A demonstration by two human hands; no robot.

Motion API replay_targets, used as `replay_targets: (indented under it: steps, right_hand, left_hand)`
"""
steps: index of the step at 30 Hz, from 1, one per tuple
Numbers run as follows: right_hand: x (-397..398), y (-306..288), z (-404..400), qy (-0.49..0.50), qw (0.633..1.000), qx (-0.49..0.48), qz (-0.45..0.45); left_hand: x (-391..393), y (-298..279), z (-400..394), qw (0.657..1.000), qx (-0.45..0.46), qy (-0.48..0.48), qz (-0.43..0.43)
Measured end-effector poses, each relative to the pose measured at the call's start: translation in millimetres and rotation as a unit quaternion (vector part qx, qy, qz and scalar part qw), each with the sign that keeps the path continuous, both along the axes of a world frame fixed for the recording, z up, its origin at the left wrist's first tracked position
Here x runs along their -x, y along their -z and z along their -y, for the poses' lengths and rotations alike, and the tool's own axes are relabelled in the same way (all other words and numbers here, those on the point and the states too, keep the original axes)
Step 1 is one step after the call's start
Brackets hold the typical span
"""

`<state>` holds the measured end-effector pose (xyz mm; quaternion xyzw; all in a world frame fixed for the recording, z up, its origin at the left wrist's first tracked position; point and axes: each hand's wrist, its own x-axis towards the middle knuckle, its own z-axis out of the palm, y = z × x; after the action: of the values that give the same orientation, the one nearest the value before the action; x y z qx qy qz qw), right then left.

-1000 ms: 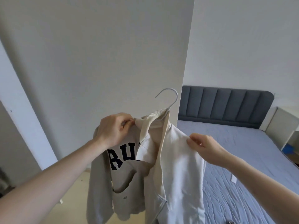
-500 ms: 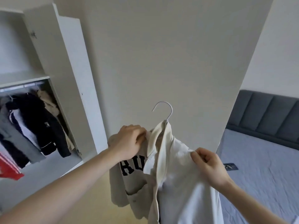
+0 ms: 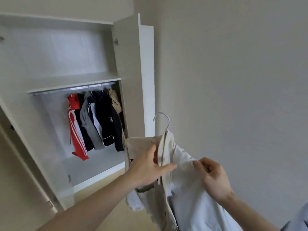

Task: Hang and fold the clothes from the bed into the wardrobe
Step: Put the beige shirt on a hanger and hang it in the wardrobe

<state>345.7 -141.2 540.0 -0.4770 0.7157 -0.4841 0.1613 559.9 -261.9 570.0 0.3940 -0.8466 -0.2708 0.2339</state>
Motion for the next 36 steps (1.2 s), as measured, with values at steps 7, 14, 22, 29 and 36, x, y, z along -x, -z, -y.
replay_targets:
  steps: [7, 14, 22, 29, 36]
  right_hand:
    - [-63.0, 4.0, 119.1, -0.055, 0.998, 0.023, 0.018]
    - [-134.2, 10.3, 235.0, -0.074, 0.994, 0.052, 0.054]
    - [-232.8, 18.6, 335.2, -0.207, 0.971, 0.055, 0.105]
    - [-303.7, 22.7, 411.4, -0.333, 0.930, 0.026, 0.151]
    - [-319.9, 34.6, 506.6, -0.461, 0.871, -0.084, 0.146]
  left_hand:
    - [-42.2, 11.1, 96.2, 0.992, 0.017, -0.125, -0.006]
    - [-105.4, 6.0, 193.7, 0.991, 0.018, -0.131, -0.003]
    - [-156.2, 11.6, 264.7, 0.969, -0.124, -0.208, -0.049]
    - [-214.1, 23.3, 345.6, 0.943, -0.083, -0.311, -0.083]
    - [-251.0, 37.7, 423.9, 0.917, -0.037, -0.390, -0.074]
